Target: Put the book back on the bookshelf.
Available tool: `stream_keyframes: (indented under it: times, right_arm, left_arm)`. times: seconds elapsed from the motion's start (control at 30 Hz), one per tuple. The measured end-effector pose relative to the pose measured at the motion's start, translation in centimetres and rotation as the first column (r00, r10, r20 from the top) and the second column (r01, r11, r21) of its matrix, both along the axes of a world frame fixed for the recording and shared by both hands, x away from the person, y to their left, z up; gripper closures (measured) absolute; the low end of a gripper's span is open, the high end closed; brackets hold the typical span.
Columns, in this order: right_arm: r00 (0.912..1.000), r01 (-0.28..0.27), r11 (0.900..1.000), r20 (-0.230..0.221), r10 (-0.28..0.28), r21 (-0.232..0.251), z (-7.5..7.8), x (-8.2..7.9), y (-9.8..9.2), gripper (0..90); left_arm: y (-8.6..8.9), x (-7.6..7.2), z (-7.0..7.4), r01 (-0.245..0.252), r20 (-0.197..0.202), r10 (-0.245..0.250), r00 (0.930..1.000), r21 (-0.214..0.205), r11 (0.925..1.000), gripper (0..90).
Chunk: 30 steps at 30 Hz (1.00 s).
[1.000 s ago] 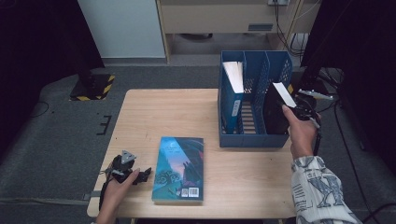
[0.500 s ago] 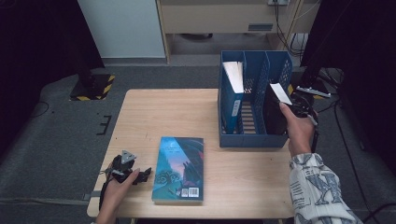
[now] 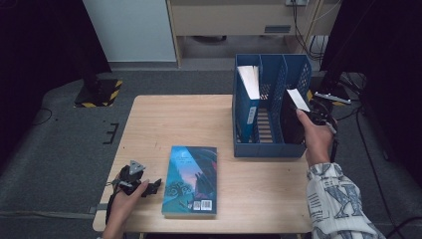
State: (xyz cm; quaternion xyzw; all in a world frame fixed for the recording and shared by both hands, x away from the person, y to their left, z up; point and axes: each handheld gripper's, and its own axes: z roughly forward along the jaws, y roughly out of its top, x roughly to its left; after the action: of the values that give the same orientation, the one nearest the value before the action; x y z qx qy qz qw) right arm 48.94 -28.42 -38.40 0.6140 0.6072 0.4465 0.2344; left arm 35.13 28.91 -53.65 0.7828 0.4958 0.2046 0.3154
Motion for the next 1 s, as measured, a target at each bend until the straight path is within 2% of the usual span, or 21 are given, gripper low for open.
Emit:
stream_keyframes:
  times: [0.1, 0.37, 0.6, 0.73, 1.0]
  right_arm:
    - [1.0, 0.005, 0.9999, -0.002, -0.005, -0.009, 0.1, -0.05, 0.06, 43.8]
    - [1.0, 0.006, 0.9964, -0.001, -0.006, -0.084, 0.45, -0.19, 0.39, 49.4]
    - [0.9998, 0.011, 0.9941, 0.016, -0.009, -0.108, 0.55, -0.23, 0.32, 51.3]
    - [0.9994, 0.026, 0.9942, 0.025, -0.023, -0.104, 0.58, -0.27, -0.03, 52.4]
    - [0.9995, 0.022, 0.9928, 0.023, -0.019, -0.118, 0.7, -0.15, -0.24, 53.2]
  left_arm:
    - [0.0, 0.0, 0.0, 0.0, 0.0, 0.0, 1.0, 0.0, 1.0, 0.0]
    - [-0.01, 0.01, 0.0, 0.001, 0.0, -0.001, 1.0, 0.0, 1.0, 0.0]
    - [-0.01, 0.02, 0.0, 0.001, 0.0, -0.001, 1.0, -0.001, 1.0, 0.0]
    - [-0.02, 0.03, -0.01, 0.002, 0.001, -0.002, 1.0, 0.0, 1.0, 0.0]
    - [-0.05, 0.05, -0.01, 0.003, 0.001, -0.003, 1.0, 0.0, 1.0, 0.0]
